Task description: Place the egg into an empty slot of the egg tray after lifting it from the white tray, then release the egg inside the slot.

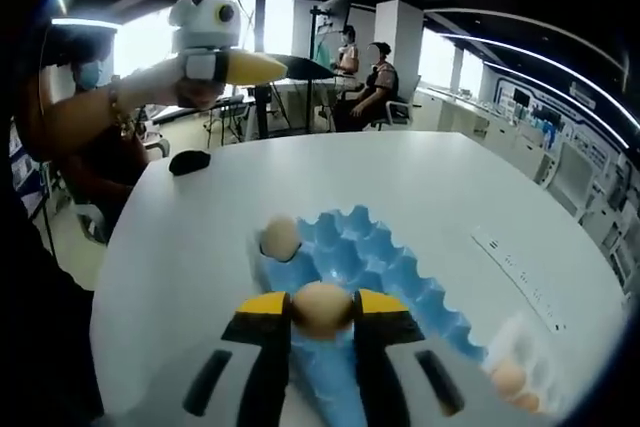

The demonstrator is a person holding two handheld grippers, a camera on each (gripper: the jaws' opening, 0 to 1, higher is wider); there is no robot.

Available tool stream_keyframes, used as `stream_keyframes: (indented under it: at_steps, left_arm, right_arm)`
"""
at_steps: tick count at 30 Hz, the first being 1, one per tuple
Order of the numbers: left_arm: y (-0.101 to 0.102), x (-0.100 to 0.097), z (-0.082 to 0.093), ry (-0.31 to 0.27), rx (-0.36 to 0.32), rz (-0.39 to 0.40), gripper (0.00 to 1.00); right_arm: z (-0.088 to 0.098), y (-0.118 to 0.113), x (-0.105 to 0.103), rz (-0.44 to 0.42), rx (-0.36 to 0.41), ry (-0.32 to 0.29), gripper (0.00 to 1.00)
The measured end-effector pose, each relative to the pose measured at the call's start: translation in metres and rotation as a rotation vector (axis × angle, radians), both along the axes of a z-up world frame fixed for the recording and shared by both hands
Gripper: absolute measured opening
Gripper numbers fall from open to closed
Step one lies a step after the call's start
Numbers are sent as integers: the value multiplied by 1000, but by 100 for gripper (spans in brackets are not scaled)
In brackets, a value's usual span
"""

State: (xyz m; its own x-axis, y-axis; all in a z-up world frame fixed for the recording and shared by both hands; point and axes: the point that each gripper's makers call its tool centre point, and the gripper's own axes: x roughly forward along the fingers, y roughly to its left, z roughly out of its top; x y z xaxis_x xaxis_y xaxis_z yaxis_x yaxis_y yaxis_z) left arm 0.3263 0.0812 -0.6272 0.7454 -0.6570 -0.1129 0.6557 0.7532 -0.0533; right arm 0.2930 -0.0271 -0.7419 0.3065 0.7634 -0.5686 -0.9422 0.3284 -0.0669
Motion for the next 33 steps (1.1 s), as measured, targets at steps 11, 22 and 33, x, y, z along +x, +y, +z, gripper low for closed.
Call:
stream_keyframes:
  at_steps: [11,22,33]
  left_arm:
    - [3,2,-3,1,6,5,56]
    - [6,5,-6,9,3,7,55]
    - [8,7,-5,7,5,10,55]
  right_arm:
    - [-10,33,-4,62,8,21,24]
    - [-28,45,-2,76,-11,48,24]
    - [-40,50,-1,78,-21,64,24]
